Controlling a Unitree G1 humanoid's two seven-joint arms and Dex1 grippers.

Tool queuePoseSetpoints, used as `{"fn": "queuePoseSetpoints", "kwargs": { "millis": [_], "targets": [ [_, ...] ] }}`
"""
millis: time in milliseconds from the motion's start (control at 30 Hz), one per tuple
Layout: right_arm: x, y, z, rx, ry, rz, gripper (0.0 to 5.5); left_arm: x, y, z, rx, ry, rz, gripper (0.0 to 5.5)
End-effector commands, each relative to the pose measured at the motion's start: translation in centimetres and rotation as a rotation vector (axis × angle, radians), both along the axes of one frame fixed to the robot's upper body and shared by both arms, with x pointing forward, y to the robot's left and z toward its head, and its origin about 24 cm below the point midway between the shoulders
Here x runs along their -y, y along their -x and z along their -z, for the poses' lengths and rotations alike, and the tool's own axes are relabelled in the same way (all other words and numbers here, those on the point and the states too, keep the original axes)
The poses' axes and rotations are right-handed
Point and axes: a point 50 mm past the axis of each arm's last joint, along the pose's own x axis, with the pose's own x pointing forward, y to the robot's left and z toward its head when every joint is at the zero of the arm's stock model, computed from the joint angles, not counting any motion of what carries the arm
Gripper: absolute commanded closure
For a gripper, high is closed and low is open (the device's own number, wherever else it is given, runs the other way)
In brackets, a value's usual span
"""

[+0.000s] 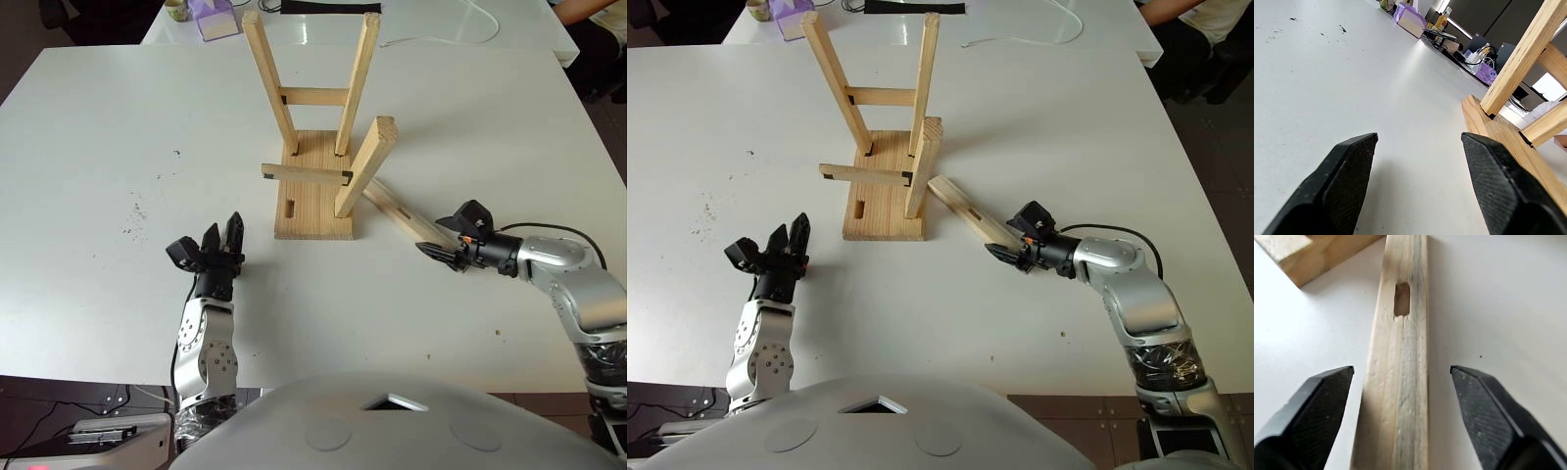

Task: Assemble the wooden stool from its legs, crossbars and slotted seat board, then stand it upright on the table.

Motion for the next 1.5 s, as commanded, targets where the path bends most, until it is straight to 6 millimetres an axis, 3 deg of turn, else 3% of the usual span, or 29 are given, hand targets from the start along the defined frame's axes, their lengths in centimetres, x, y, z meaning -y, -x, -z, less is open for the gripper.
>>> {"fn": "queuePoseSetpoints", "kwargs": {
  "millis": [33,167,367,600,700,800,867,933,1000,1100,1200,1267,1367,1500],
  "targets": [
    [0.9,1.4,1.2,-0.048,0.046,0.033,1.85,-0.1,0.5,0.8,-0.055,0.017,-0.011,2.32],
    [1.4,2.3,1.4,-0.059,0.053,0.028,2.47,-0.1,0.9,1.1,-0.069,0.021,-0.019,2.32],
    [0.7,2.5,1.8,-0.052,-0.009,0.063,3.41,-0.3,-0.2,0.8,-0.058,0.005,0.013,2.32],
    [0.1,1.4,1.3,0.003,-0.092,0.175,3.46,-1.9,-0.8,0.1,-0.047,-0.046,0.002,2.32],
    [0.6,-0.1,0.4,0.048,-0.181,0.302,3.46,-3.3,-1.3,-0.8,-0.032,-0.061,-0.047,2.32],
    [2.4,-5.7,-3.1,0.213,-0.368,0.481,3.46,-4.8,-2.7,-3.0,0.019,-0.064,-0.025,2.32],
    [3.5,-10.2,-7.5,0.354,-0.529,0.549,3.46,-6.0,-4.7,-5.5,0.084,-0.073,-0.010,2.32],
    [3.6,-13.0,-12.3,0.465,-0.680,0.542,3.46,-6.6,-7.6,-9.7,0.212,-0.085,0.042,2.32],
    [2.2,-14.3,-16.8,0.525,-0.829,0.431,3.46,-5.9,-10.3,-15.7,0.412,-0.087,0.153,2.32],
    [-1.1,-13.8,-21.5,0.539,-0.985,0.163,3.46,-2.9,-11.7,-23.6,0.677,-0.064,0.406,2.05],
    [-4.0,-12.1,-23.7,0.514,-1.025,-0.082,3.46,0.7,-10.8,-28.3,0.826,0.013,0.683,1.61],
    [-5.2,-11.0,-24.3,0.482,-1.024,-0.201,3.46,2.5,-10.1,-29.5,0.843,0.052,0.811,1.27],
    [-6.2,-8.8,-25.2,0.438,-1.016,-0.373,3.46,4.4,-8.6,-30.4,0.854,0.096,0.987,1.22],
    [-5.9,-6.4,-25.5,0.352,-0.998,-0.584,3.46,4.9,-7.1,-30.5,0.840,0.112,1.130,1.22]
  ]
}}
